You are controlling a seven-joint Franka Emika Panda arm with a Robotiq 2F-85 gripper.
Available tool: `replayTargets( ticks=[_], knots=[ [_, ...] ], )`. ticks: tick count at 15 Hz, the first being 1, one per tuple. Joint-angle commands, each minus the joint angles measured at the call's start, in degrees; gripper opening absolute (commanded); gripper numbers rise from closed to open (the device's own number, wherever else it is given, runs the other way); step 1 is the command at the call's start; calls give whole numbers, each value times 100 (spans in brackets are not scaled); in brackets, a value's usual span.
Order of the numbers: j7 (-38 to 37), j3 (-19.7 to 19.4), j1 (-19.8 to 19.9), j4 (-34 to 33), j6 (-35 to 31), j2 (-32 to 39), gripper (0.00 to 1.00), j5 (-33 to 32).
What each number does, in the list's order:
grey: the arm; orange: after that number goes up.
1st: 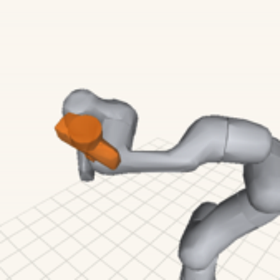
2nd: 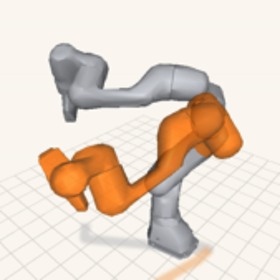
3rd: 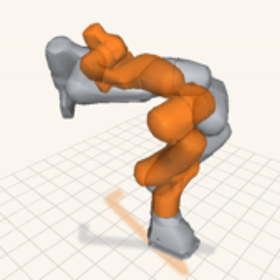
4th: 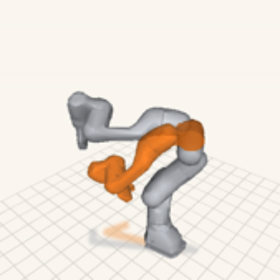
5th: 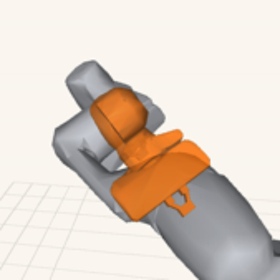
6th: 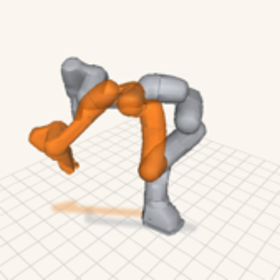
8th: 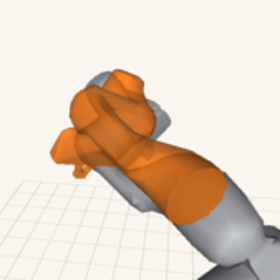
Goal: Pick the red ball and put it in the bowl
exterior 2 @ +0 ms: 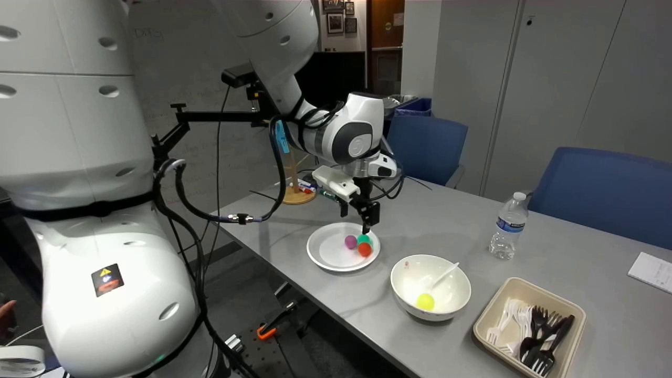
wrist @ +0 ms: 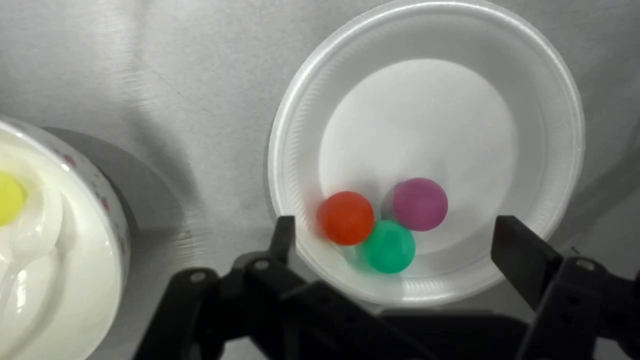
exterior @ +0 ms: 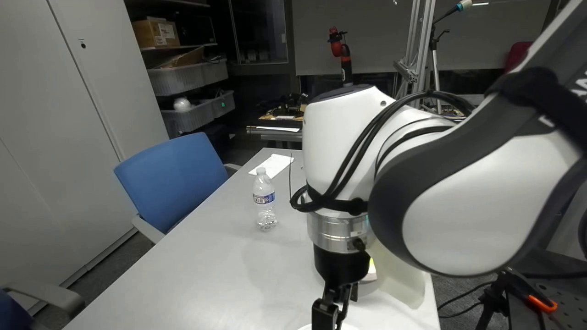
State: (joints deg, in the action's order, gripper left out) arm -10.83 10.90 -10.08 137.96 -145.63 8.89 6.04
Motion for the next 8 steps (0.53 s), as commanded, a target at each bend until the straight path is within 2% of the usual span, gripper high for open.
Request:
replayTargets(
  ticks=[1, 5, 8],
  knots=[
    [565, -2, 22, -92, 70, 69, 100, -30],
    [1453, -44, 50, -121, 21, 82, 100, -528],
    [1788, -105, 22, -142, -51, 174, 100, -1060]
  ],
)
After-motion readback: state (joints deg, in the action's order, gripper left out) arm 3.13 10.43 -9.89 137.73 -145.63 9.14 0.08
